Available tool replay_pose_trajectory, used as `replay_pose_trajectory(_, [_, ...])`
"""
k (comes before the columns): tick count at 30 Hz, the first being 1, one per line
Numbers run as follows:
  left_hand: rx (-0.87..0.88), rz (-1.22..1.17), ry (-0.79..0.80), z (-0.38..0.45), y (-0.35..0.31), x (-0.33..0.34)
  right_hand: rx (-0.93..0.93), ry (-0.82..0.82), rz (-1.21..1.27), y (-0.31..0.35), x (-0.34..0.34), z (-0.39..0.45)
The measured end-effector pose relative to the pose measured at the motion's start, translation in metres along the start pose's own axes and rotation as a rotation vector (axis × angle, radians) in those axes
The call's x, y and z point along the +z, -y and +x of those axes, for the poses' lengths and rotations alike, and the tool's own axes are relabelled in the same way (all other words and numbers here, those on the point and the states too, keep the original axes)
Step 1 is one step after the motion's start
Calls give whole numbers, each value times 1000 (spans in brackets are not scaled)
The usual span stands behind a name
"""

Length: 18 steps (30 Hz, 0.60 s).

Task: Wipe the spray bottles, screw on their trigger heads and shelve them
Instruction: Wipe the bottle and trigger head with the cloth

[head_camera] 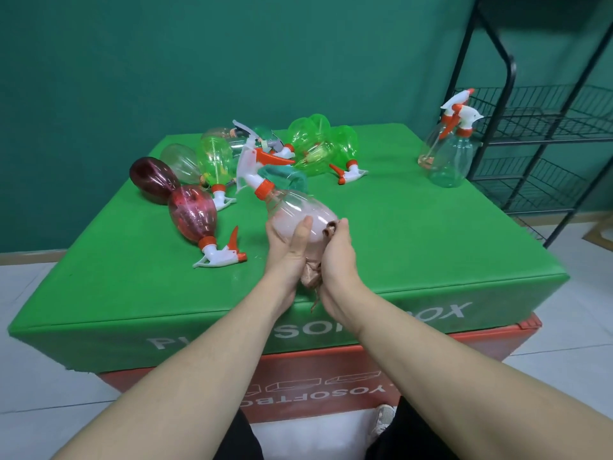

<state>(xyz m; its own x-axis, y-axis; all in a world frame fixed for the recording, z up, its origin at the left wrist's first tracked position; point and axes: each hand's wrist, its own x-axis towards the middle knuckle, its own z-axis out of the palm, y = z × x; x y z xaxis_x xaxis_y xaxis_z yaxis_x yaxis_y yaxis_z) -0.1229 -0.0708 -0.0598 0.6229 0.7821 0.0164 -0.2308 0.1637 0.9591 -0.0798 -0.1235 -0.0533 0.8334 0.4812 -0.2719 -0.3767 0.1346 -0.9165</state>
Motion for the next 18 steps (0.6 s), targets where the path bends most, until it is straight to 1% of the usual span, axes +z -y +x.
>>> replay_pose_trajectory(2, [59, 80, 11, 3, -3, 5, -1, -9, -38, 7, -9, -1])
replay_pose_trajectory(6, [128, 177, 18, 10, -6, 12, -42, 43, -113, 14, -24, -4])
replay_pose_trajectory(10, [145, 247, 19, 10, -8, 23, -59, 65, -28, 26, -40, 1])
replay_pose_trajectory(14, [130, 268, 110, 6, -10, 44, -31, 26, 84, 40, -51, 12])
replay_pose_trajectory(18, [160, 363, 161, 11, -5, 62, -86, -5, 0, 57, -74, 29])
